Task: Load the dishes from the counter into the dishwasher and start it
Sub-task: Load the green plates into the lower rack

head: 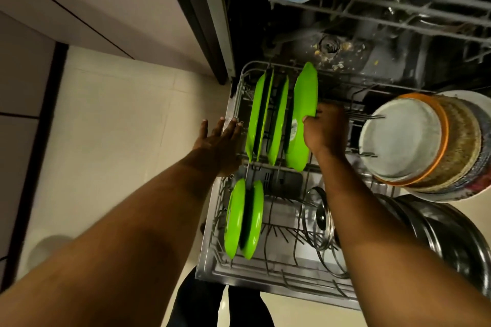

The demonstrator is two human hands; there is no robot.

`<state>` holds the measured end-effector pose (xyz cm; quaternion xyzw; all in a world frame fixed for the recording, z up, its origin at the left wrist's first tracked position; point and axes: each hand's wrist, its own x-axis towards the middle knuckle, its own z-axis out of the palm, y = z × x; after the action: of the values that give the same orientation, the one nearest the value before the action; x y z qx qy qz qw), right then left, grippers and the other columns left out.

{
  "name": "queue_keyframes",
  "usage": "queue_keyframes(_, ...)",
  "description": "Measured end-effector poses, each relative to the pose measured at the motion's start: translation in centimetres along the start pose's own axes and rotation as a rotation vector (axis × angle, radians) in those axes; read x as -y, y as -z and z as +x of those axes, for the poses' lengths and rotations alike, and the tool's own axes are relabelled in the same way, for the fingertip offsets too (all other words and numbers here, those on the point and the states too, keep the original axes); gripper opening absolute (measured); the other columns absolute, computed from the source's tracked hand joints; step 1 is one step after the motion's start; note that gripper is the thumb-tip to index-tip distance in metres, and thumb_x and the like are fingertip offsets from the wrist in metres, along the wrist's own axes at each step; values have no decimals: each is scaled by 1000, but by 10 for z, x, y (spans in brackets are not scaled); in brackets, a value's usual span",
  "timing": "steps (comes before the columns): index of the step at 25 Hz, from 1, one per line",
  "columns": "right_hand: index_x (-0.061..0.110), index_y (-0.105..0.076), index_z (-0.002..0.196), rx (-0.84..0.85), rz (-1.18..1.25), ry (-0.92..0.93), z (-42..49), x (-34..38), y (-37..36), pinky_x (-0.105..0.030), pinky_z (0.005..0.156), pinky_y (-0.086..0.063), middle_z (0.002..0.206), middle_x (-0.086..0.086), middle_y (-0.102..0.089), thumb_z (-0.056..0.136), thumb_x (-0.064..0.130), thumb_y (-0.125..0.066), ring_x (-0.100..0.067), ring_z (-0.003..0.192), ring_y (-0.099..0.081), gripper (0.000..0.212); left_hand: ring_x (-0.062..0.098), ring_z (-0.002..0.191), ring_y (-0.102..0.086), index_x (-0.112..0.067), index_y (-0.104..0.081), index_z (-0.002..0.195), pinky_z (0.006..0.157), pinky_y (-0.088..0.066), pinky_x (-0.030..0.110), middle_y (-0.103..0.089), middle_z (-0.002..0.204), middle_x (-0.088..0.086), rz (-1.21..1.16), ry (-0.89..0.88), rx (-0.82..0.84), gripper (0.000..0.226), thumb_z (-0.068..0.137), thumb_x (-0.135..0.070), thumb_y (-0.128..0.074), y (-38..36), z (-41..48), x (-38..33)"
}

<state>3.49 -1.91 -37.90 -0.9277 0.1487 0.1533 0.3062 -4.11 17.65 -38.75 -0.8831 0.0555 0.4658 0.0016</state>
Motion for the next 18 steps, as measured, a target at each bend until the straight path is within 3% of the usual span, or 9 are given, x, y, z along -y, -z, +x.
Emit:
queue_keyframes(4,0,-59,67,-35,-24,40,-6,17,9,-29,53,-33,62,-11,-60,72,3,-60,-32,64,-57,6,27,149,20,-16,19,154,117,10,58,24,161,4,-19,0,28,85,101,-47,-40,5,8,-1)
queue_keyframes(7,6,-37,53,-20,-46,-6,-2,19,5,-29,51,-23,50,-1,-36,70,0,-55,-26,59,-44,26,27,149,19,-16,19,153,118,10,56,24,161,5,-14,4,36,89,99,-48,-44,6,13,-2)
queue_keyframes(12,10,-30,53,29,-78,-76,-3,13,-9,-30,59,-28,67,-10,-38,73,4,-55,-23,66,-41,32,29,149,18,-12,19,153,118,9,51,26,160,10,-22,29,14,92,98,-46,-47,5,16,-4)
queue_keyframes(15,8,-42,59,56,-93,-102,-4,3,-18,-31,61,-30,73,-17,-44,73,6,-55,-29,69,-51,19,29,149,16,-11,18,154,119,8,51,23,161,11,-44,29,28,91,98,-42,-48,7,20,-4)
queue_keyframes(18,13,-55,73,80,-91,-127,9,2,-20,-30,62,-31,76,-16,-46,74,7,-56,-37,85,-63,6,29,150,14,-12,17,154,119,8,51,22,161,11,-74,18,41,91,98,-38,-50,9,21,-2)
